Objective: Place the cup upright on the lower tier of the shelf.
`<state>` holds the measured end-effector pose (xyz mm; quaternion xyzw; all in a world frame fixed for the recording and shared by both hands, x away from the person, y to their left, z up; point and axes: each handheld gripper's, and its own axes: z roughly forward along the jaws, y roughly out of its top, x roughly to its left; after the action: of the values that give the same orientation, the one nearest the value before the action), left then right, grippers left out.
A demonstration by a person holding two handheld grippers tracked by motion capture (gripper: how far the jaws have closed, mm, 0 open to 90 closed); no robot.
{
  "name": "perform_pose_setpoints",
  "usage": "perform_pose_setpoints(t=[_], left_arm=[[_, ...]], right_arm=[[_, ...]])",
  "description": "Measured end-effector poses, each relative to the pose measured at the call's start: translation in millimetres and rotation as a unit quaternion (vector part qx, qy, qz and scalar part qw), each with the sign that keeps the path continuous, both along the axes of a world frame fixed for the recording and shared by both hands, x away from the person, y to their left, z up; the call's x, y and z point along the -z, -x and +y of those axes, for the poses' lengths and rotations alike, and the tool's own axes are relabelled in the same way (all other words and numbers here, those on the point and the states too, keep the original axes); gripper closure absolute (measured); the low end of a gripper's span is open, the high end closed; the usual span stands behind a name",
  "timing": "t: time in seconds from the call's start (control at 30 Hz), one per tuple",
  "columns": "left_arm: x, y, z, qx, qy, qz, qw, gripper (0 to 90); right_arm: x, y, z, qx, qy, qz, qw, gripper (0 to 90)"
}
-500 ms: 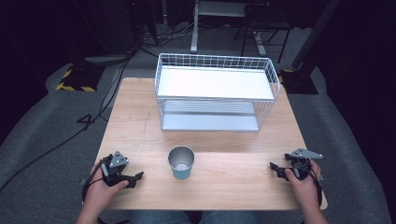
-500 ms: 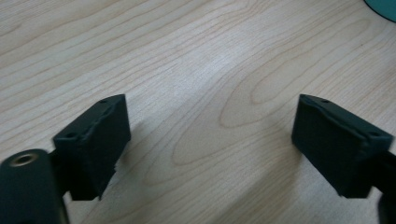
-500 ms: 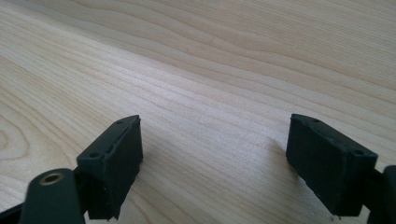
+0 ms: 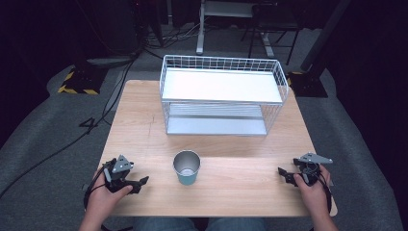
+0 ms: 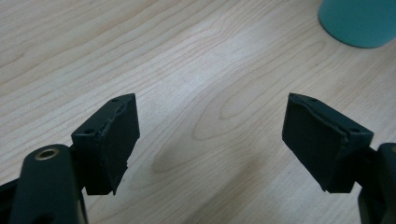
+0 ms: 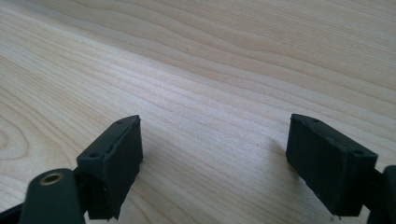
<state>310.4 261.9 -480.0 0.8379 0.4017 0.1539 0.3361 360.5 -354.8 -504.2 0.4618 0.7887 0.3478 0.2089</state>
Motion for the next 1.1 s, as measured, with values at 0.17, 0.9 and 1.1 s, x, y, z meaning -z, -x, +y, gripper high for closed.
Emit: perform_pose_setpoints(t=[0.17, 0.9, 1.1], left_arm=[[-6.8, 6.3, -3.8, 0.002, 0.005, -0.004, 1.0000, 20.3], [-21.6, 29.1, -46.0, 0.042, 0.031, -0.039, 0.9979, 20.0], [-17.7, 28.7, -60.9, 0.052, 0.047, -0.045, 0.9965, 19.7]], right_arm=[[0.0, -0.1, 0.0, 0.000, 0.000, 0.000, 1.0000, 19.0], [0.1, -3.5, 1.5, -0.005, -0.001, 0.002, 1.0000, 18.1], [0.1, -3.4, 1.5, -0.006, 0.000, 0.002, 1.0000, 18.1]])
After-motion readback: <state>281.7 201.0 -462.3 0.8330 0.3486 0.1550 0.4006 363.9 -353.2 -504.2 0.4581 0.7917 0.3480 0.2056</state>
